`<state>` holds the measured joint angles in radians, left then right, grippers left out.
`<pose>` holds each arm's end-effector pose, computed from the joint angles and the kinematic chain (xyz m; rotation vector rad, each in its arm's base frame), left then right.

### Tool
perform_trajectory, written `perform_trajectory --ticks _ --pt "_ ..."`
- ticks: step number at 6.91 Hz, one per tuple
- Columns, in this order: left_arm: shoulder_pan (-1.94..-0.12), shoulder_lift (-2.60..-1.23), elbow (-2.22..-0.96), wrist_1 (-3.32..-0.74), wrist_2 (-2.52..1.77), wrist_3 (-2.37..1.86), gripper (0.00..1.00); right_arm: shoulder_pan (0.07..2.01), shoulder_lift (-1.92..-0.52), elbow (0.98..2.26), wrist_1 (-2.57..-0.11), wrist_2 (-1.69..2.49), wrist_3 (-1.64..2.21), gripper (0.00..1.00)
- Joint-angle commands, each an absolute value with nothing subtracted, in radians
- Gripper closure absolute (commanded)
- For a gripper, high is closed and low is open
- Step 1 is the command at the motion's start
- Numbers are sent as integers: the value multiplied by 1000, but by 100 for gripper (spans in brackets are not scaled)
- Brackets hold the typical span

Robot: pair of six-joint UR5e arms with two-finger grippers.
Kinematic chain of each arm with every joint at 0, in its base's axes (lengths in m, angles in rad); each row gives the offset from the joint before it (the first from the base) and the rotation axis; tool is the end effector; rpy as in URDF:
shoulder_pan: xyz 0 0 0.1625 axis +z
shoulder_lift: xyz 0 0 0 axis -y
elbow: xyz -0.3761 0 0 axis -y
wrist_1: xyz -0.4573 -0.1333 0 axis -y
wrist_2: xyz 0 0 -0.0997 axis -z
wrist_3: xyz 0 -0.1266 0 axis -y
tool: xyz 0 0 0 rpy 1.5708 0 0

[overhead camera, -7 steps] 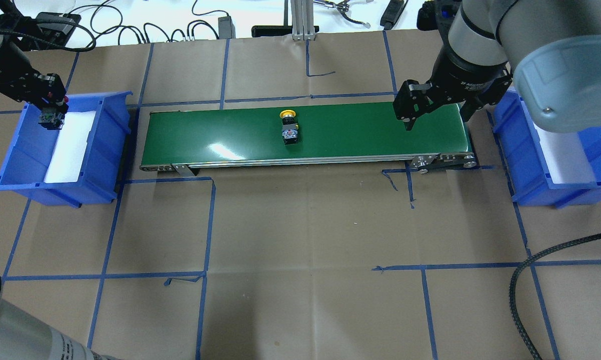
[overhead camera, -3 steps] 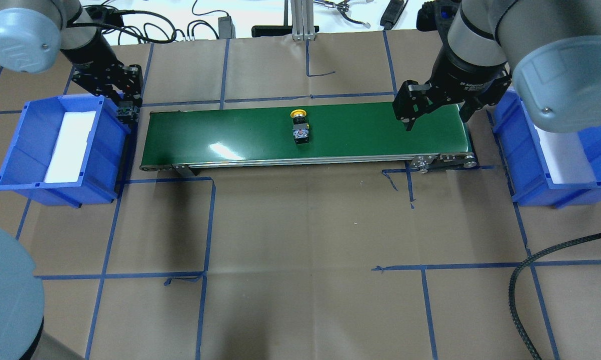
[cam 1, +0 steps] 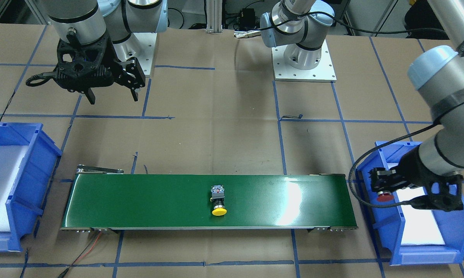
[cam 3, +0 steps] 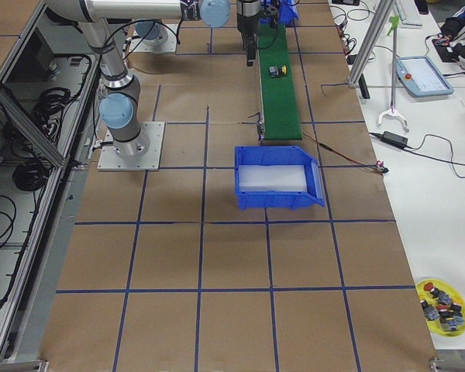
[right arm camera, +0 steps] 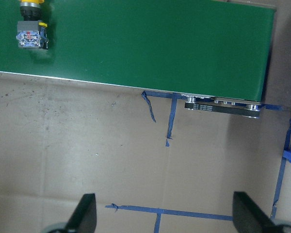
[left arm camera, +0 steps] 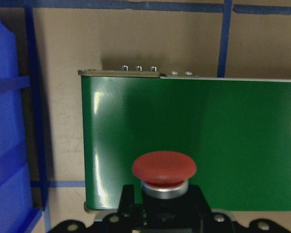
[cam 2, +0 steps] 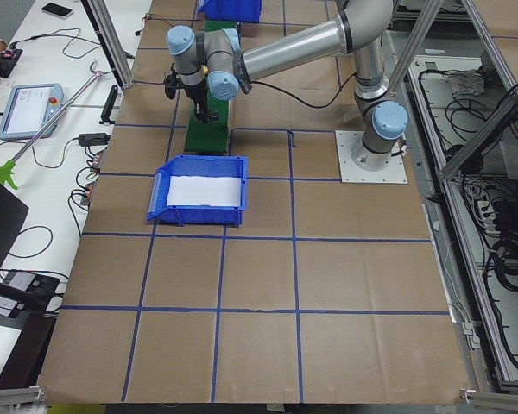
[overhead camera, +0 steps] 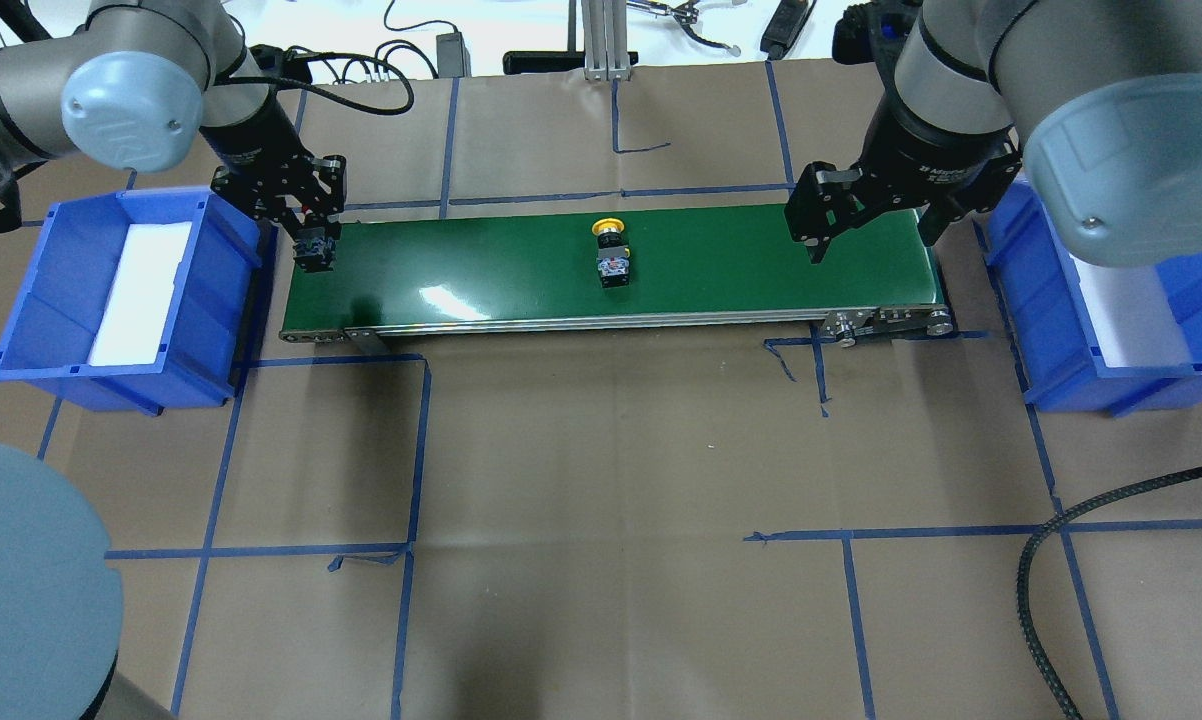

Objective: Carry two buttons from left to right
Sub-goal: 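Carry the red button onto the conveyor and release it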

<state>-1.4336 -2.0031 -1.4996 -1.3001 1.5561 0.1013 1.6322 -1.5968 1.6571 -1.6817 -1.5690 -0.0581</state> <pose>-0.0418 -0.6854 0.2074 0.0569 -3.1127 -0.1371 0.1672 -0.5434 0.3895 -0.1875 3.1331 -0.0794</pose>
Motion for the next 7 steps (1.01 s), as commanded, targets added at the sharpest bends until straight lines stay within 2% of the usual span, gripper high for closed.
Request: perform_trajectory --ticks 1,2,3,4,5,7 --pt "-1437 -2031 -1603 -1119 1555 95 91 1632 -1576 1724 -1846 -1562 -58 0" --pt "-1437 -2036 -1621 -1077 1555 94 88 1632 -1553 1739 -1915 -1549 -55 0" --pt "-1437 -2034 -1621 -1077 1555 94 77 1631 -1524 1738 -1946 -1496 -51 0" --pt "-1437 -2026 -1620 -1075 1555 94 24 1626 -1500 1740 -1963 -1459 -54 0" --pt "-1436 -2017 -1611 -1072 1555 94 1 1621 -1464 1736 -1970 -1424 -55 0" --pt "-1422 -1999 -1550 -1103 1558 101 0 1599 -1410 1739 -2012 -1370 -57 0"
